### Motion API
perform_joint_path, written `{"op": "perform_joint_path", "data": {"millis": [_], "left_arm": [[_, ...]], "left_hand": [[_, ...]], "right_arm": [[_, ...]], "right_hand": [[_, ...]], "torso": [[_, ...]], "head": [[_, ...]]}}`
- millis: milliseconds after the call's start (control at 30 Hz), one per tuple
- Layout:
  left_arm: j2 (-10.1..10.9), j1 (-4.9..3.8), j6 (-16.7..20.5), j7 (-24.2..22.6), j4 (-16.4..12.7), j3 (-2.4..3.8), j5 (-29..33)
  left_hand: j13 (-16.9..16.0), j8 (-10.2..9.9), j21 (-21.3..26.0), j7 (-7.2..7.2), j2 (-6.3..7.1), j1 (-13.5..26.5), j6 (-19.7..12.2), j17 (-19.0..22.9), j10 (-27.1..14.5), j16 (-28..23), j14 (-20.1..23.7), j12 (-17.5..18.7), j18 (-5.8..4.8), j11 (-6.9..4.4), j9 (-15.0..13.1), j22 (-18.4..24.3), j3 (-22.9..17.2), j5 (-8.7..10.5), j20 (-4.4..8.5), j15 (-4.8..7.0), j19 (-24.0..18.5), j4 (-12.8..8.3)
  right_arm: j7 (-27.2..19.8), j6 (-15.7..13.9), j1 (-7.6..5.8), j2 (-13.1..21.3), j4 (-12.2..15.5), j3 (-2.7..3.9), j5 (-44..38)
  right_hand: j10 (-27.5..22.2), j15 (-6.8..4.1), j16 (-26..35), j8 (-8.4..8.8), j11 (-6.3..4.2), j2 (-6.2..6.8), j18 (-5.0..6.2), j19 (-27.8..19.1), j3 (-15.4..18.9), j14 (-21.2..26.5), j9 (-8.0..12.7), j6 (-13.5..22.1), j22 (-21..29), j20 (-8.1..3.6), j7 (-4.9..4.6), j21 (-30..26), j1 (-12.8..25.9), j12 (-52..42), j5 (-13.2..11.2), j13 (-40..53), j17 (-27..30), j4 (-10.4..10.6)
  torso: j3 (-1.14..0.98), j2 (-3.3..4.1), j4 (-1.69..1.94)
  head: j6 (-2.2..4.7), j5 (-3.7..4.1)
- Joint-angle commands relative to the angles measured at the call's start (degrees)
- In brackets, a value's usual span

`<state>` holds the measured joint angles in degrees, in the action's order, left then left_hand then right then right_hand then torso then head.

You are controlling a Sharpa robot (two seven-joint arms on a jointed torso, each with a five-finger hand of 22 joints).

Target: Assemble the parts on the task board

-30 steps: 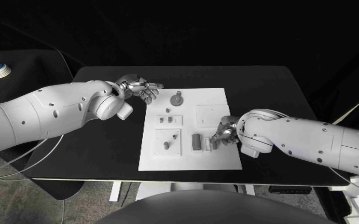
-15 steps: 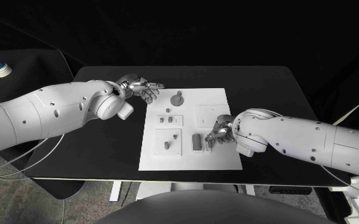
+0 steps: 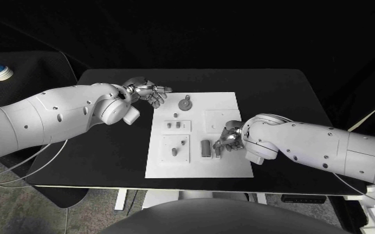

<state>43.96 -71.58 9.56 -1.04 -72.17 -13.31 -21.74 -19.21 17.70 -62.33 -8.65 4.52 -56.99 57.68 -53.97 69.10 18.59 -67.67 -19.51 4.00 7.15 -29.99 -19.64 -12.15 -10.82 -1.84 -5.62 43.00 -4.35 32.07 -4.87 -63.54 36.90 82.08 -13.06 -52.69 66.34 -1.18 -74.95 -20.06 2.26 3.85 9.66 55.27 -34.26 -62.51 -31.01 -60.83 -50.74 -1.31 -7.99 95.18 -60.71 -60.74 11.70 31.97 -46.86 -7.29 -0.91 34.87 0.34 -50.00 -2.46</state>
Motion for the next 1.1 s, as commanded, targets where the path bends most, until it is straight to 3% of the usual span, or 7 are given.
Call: {"op": "perform_joint_path", "data": {"millis": [33,633,1100], "left_arm": [[-0.11,-0.11,-0.76,-0.22,-0.11,0.03,-0.16],[-0.05,-0.28,-0.79,-0.14,-0.2,0.03,-0.21],[-0.07,-0.32,-0.78,-0.12,-0.14,0.03,-0.21]], "left_hand": [[-0.05,0.39,0.21,0.04,0.28,-0.47,-0.27,-0.1,-0.35,-0.29,0.5,0.29,1.1,-0.06,0.09,0.0,-0.26,0.17,0.01,-0.04,-0.58,0.0],[-0.06,0.4,0.21,0.03,0.31,-0.49,-0.28,-0.11,-0.37,-0.3,0.51,0.28,1.09,-0.06,0.09,0.0,-0.31,0.18,0.01,-0.04,-0.6,0.02],[-0.06,0.41,0.21,0.03,0.32,-0.51,-0.29,-0.12,-0.37,-0.3,0.52,0.28,1.09,-0.06,0.09,-0.01,-0.34,0.18,0.01,-0.05,-0.61,0.03]], "right_arm": [[-0.4,1.64,0.13,-0.09,0.06,-0.02,0.25],[-0.57,2.47,0.8,-1.1,-1.88,-0.11,-1.39],[-0.59,3.05,1.04,-1.11,-1.05,-0.2,-0.66]], "right_hand": [[0.4,-0.04,-0.39,-0.37,0.06,-0.21,5.34,0.1,-0.6,-0.47,-0.12,-0.3,-0.07,-0.27,-0.03,7.62,0.05,-0.18,0.17,-0.08,-0.05,-0.1],[0.38,-0.04,-0.37,-0.35,0.07,-0.28,5.34,0.12,-0.61,-0.47,-0.11,-0.28,-0.08,-0.25,-0.04,7.59,0.18,-0.16,0.17,-0.1,-0.04,-0.03],[0.36,-0.03,-0.36,-0.33,0.08,-0.32,5.34,0.14,-0.6,-0.46,-0.1,-0.26,-0.08,-0.24,-0.04,7.57,0.29,-0.14,0.15,-0.12,-0.03,0.03]], "torso": [[-0.02,-0.02,0.01],[-0.02,0.03,0.02],[-0.04,-0.02,-0.01]], "head": [[0.0,0.01],[0.0,-0.15],[0.0,-0.27]]}}
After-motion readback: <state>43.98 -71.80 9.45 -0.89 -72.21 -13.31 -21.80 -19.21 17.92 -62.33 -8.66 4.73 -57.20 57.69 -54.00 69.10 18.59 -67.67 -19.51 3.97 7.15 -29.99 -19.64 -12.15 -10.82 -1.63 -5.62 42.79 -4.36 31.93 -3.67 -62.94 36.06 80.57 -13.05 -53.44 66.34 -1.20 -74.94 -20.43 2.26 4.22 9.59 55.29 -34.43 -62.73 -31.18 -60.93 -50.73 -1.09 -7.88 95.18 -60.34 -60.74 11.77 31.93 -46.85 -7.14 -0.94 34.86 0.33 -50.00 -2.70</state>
